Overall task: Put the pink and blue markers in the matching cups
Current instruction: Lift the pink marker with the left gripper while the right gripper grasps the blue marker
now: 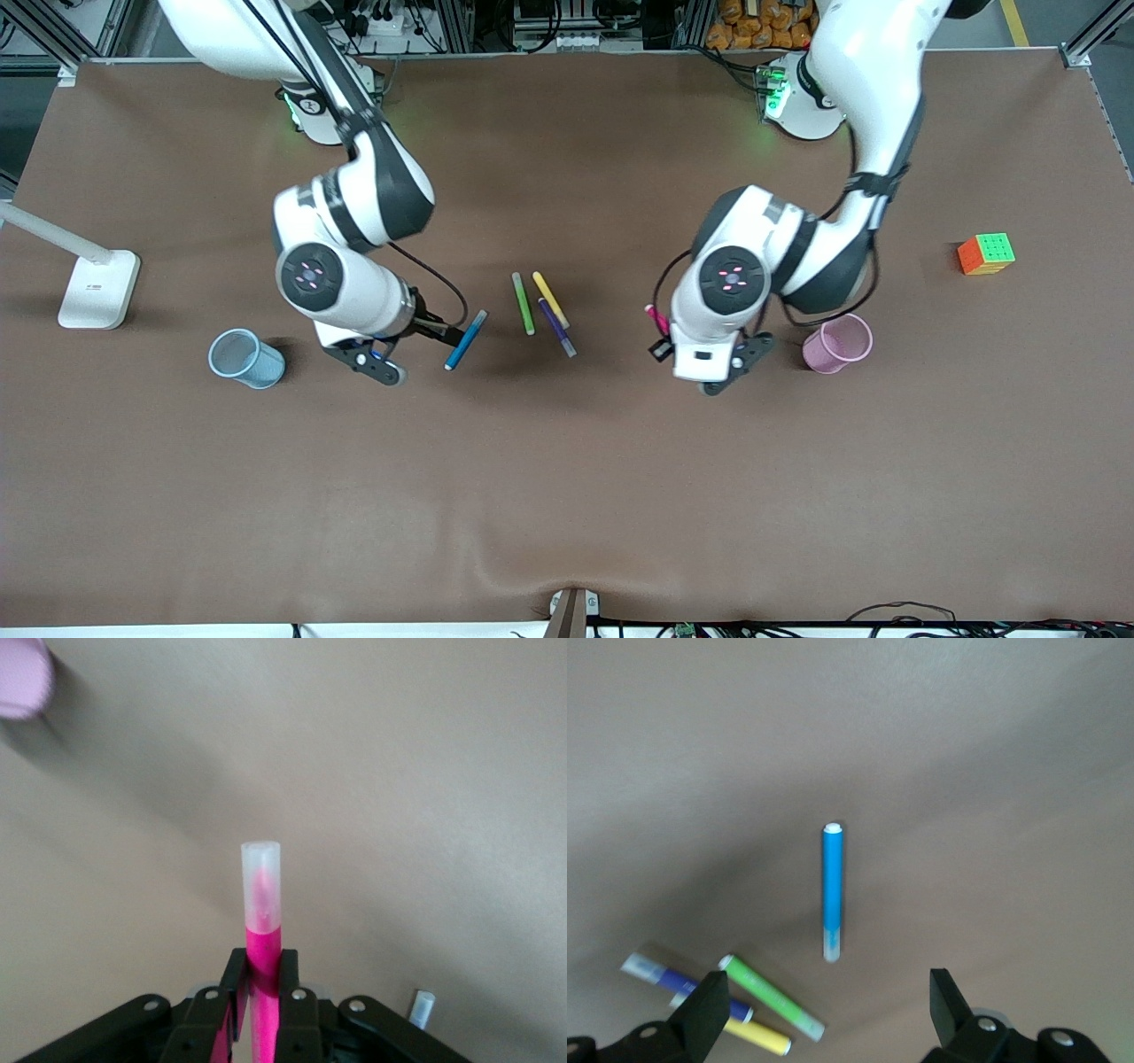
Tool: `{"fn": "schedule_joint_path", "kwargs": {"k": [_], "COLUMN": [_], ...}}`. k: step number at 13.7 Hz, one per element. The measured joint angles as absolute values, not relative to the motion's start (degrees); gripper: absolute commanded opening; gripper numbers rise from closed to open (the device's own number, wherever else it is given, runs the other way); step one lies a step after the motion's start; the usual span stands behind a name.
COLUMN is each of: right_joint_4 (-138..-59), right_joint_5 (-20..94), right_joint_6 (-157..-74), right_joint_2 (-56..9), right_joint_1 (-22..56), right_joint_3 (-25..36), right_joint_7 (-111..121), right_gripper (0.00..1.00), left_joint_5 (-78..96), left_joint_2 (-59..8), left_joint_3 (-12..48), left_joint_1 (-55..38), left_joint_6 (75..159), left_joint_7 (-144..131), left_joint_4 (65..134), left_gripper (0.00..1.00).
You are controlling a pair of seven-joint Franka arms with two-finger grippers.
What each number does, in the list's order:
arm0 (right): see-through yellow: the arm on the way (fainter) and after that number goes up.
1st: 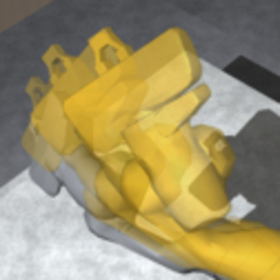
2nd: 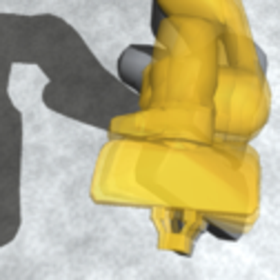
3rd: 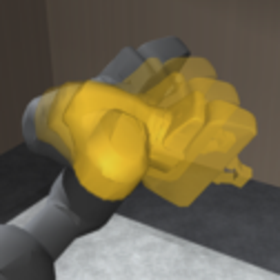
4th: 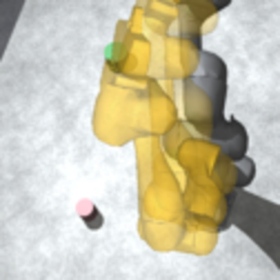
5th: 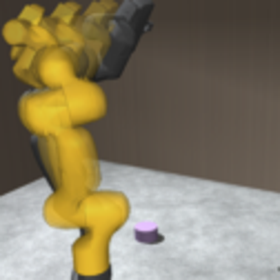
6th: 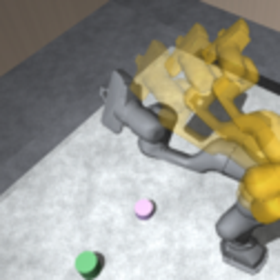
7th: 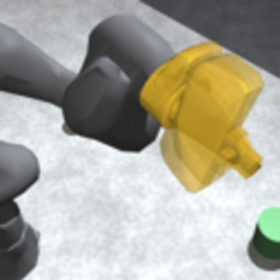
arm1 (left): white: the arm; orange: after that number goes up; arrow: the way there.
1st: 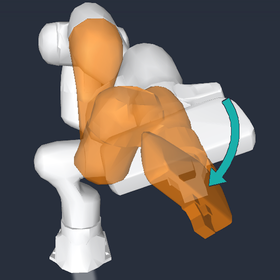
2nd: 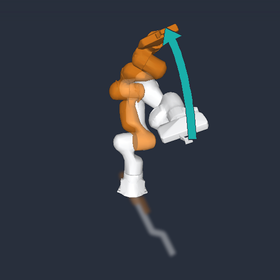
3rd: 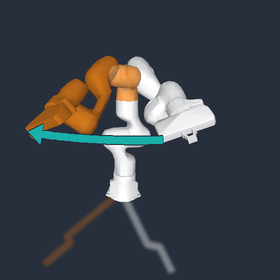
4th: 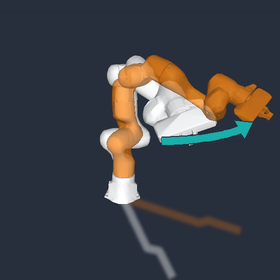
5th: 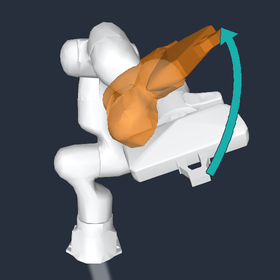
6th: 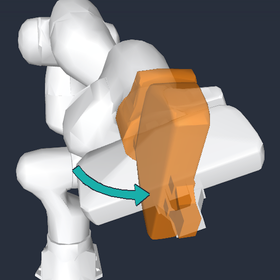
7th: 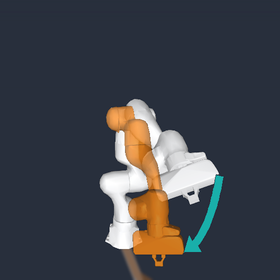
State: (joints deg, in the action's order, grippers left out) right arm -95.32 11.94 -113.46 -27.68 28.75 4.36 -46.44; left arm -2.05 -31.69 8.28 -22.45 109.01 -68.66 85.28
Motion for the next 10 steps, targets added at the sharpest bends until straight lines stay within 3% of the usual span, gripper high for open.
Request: {"fn": "schedule_joint_path", "kwargs": {"k": [10], "right_joint_4": [-95.4], "right_joint_5": [12.0], "right_joint_6": [-118.8], "right_joint_2": [-36.5], "right_joint_1": [32.6], "right_joint_3": [4.6], "right_joint_7": [-52.6], "right_gripper": [1.0], "left_joint_5": [-17.6], "left_joint_2": [-30.7], "left_joint_3": [8.1], "left_joint_1": [-14.6], "left_joint_6": [101.5], "left_joint_7": [-64.3], "left_joint_4": [86.6], "left_gripper": [0.06]}}
